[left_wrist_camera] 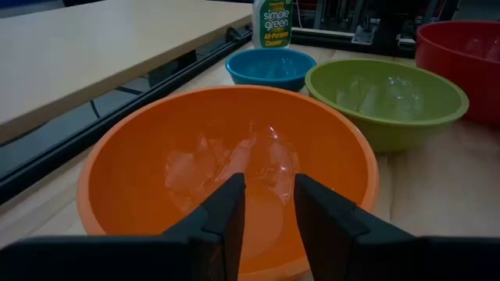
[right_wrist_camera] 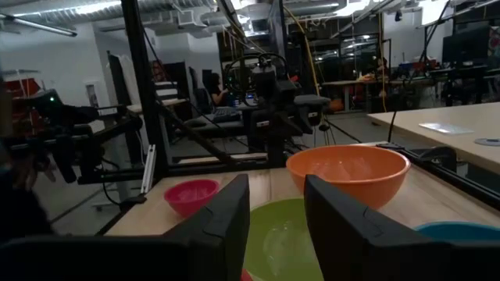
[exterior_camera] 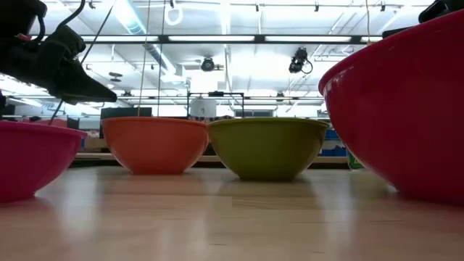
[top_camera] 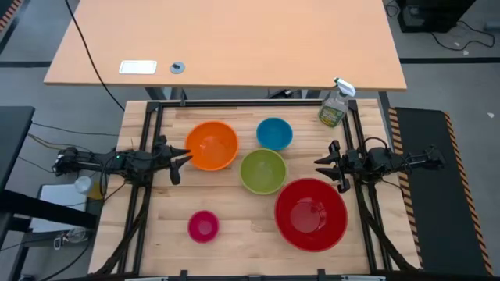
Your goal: Nest bowls inside each other by size order
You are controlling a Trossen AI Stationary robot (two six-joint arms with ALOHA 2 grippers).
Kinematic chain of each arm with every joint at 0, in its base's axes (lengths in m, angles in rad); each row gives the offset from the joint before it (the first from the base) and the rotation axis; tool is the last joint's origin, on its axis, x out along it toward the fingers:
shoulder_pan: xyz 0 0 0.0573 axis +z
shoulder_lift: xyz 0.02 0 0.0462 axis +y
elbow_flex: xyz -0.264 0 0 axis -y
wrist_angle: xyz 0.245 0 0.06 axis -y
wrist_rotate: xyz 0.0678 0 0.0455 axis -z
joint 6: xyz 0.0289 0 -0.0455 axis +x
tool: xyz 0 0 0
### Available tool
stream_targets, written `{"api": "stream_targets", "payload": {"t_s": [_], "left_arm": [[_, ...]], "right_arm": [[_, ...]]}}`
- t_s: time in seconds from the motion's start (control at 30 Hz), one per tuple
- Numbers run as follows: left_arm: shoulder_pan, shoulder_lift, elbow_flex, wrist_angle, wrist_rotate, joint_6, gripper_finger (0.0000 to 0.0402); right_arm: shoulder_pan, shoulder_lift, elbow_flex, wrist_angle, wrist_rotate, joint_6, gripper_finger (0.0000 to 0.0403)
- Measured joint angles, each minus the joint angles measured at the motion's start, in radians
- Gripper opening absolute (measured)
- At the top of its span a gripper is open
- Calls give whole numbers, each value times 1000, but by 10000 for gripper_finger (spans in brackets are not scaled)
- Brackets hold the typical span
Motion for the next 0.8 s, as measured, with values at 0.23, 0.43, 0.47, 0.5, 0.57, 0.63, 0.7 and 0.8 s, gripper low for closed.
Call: {"api": "stream_targets", "payload": {"t_s": [0.23, 0.43, 0.47, 0.5, 0.57, 0.63, 0.7, 0.8], "left_arm": [[0, 0, 0, 1, -26, 270, 114], [0, 0, 0, 5, -27, 340, 114], [0, 0, 0, 5, -27, 341, 114], [0, 0, 0, 5, -27, 345, 114], [0, 0, 0, 15, -26, 346, 114], [0, 0, -1, 75, -25, 276, 114], [2, 0, -2, 190, -27, 142, 114], [2, 0, -1, 379, -29, -94, 114]], "right_arm": [[0, 0, 0, 0, 0, 0, 132], [-9, 0, 0, 111, 117, -4, 132], [-9, 0, 0, 146, 144, -4, 132], [-9, 0, 0, 189, 168, -3, 132], [-9, 0, 0, 306, 223, -4, 132], [-9, 0, 0, 418, 289, -39, 132], [-9, 0, 0, 534, 359, -89, 132], [-20, 0, 0, 715, 465, -151, 132]]}}
